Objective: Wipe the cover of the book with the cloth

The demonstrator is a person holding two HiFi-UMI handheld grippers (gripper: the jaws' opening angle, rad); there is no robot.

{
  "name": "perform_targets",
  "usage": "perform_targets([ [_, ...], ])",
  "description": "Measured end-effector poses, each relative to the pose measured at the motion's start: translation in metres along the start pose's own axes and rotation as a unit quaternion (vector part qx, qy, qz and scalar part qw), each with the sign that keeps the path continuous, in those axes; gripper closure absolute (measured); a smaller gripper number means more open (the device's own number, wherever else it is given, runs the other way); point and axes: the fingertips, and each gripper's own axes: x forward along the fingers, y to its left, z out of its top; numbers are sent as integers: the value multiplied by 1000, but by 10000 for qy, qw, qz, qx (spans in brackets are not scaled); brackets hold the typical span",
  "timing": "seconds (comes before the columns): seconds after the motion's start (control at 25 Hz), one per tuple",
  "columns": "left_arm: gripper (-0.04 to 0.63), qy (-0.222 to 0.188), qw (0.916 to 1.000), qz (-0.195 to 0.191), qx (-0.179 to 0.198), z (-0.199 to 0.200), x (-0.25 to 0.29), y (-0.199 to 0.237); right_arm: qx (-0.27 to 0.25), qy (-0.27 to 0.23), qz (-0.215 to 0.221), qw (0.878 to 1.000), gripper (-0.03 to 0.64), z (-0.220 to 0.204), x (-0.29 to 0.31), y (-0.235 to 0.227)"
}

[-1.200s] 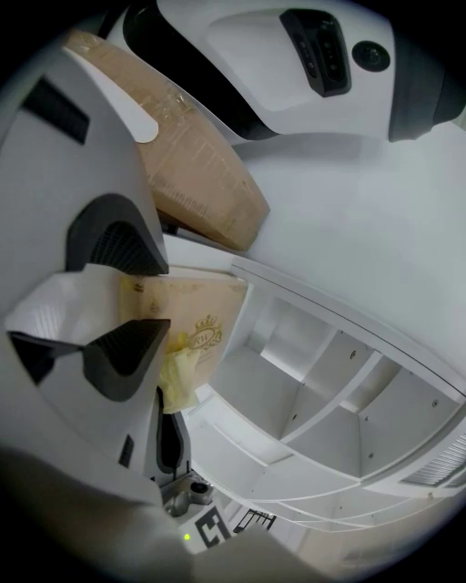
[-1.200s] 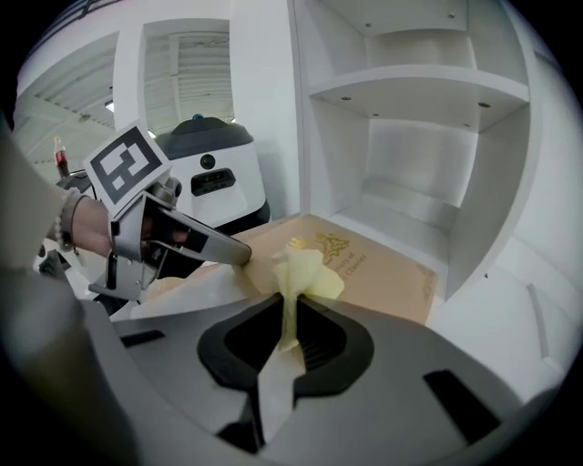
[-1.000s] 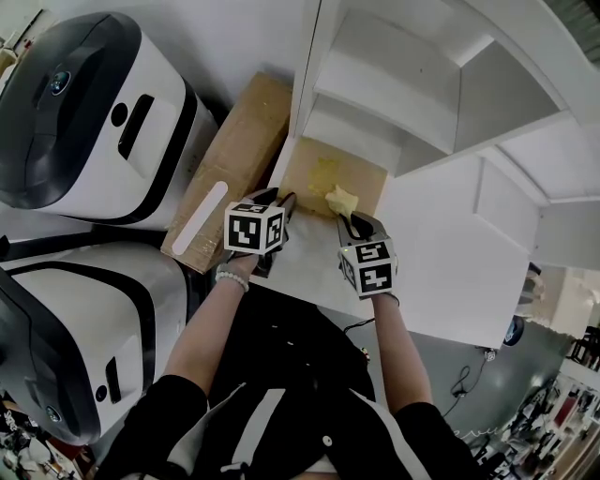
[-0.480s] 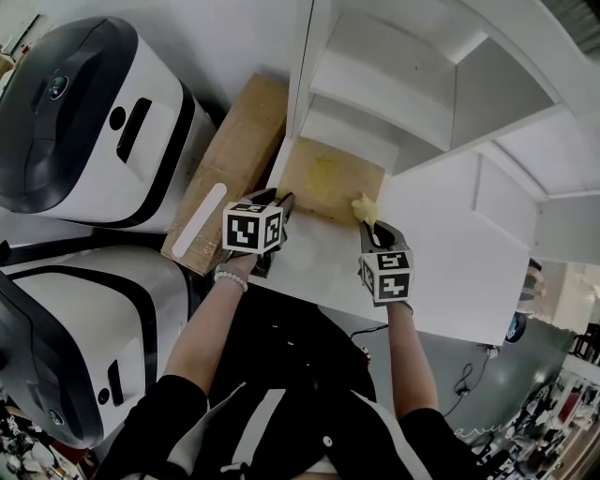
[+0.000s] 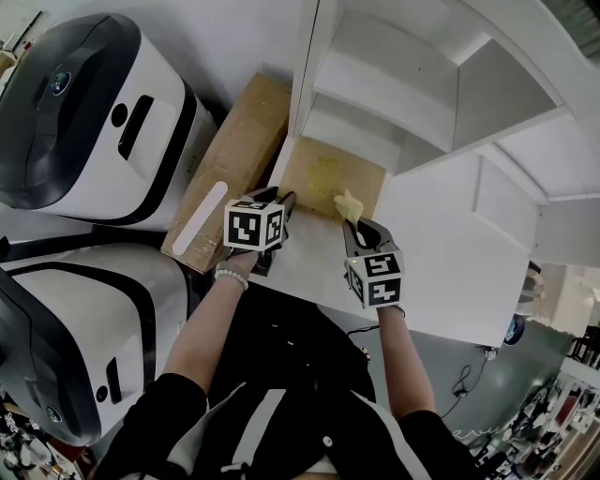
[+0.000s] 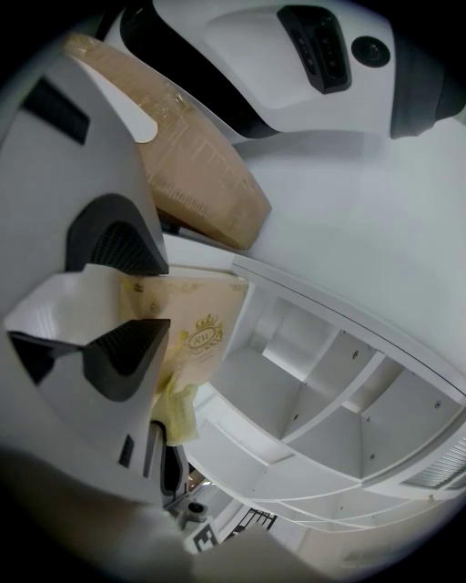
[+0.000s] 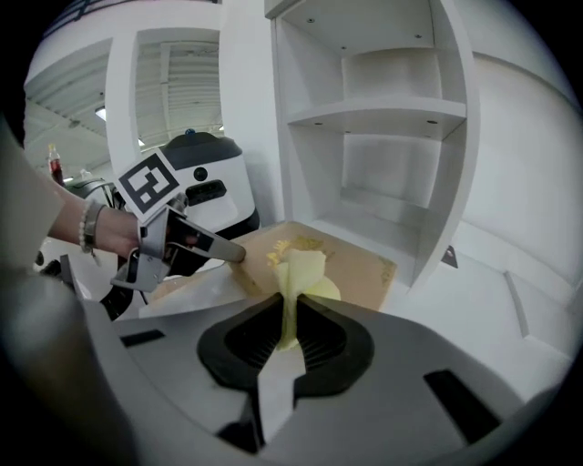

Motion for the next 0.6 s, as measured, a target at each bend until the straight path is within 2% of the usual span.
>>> perform_targets([
  [0.32, 440, -5, 10000, 20, 0, 0, 1, 0, -16, -66, 734, 9973, 580, 9, 18, 69],
  [0.6, 440, 12, 10000, 60, 37, 0, 0, 0, -77, 175, 930, 9955, 580, 1, 45, 91],
])
